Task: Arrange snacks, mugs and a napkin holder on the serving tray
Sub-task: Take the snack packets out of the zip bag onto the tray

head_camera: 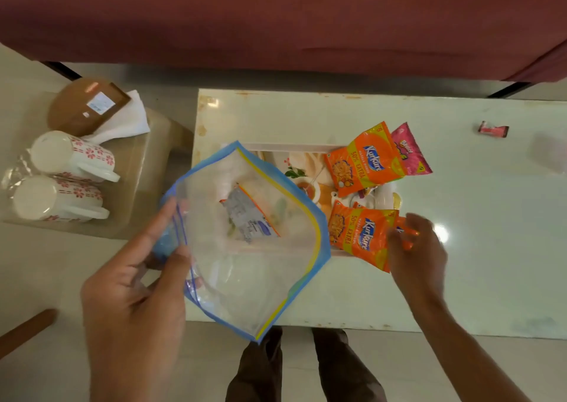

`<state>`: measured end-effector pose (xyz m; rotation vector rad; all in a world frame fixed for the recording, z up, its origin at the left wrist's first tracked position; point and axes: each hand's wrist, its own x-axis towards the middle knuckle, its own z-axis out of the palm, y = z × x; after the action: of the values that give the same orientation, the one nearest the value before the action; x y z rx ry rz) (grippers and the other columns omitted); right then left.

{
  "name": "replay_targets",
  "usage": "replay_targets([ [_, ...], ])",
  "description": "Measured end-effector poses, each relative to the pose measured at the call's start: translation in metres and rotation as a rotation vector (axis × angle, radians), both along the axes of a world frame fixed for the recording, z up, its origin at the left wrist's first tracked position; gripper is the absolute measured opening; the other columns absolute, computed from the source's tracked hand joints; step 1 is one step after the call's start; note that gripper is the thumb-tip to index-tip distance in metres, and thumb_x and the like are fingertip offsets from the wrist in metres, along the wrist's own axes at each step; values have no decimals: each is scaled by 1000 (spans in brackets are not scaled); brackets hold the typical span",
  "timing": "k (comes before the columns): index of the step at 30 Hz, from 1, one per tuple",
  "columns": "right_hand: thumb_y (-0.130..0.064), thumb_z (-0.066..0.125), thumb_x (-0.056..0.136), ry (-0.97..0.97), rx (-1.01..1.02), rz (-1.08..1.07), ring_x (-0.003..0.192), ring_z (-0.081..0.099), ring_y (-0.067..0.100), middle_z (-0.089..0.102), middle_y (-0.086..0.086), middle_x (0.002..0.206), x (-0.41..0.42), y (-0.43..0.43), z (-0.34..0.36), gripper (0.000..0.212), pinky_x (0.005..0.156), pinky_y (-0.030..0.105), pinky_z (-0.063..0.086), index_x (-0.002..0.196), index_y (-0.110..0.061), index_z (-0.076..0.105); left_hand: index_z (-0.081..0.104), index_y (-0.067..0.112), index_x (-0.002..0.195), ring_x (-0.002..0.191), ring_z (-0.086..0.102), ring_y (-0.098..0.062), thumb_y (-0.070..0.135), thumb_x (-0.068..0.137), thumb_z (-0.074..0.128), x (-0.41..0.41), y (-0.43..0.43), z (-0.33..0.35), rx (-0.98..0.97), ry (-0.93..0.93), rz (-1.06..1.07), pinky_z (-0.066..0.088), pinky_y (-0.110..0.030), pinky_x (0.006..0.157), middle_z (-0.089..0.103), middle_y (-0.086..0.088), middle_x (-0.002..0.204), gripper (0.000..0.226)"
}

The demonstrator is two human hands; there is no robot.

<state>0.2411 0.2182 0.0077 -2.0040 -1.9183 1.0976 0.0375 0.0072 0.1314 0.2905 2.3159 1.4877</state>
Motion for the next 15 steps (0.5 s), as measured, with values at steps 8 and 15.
replay_targets([
  [8, -16, 65, 89, 482, 344, 553, 89, 68, -4, 73, -19, 97, -74, -28, 146, 17, 76, 6, 45, 100, -26, 74, 71, 53, 116, 57, 60, 0, 1, 88, 68, 10, 8, 13, -52, 8, -13, 63, -37, 60, 68, -19, 88, 59],
  [15, -9, 41, 99, -331, 359, 1864, 142, 32, 32, 50, 7, 141, -147, -50, 102, 36, 110, 45, 37, 128, -20, 60, 68, 51, 122, 57, 59, -7, 18, 82, 61, 29, 20, 33, -109, 106, -142, 61, -37, 53, 69, 22, 83, 53],
])
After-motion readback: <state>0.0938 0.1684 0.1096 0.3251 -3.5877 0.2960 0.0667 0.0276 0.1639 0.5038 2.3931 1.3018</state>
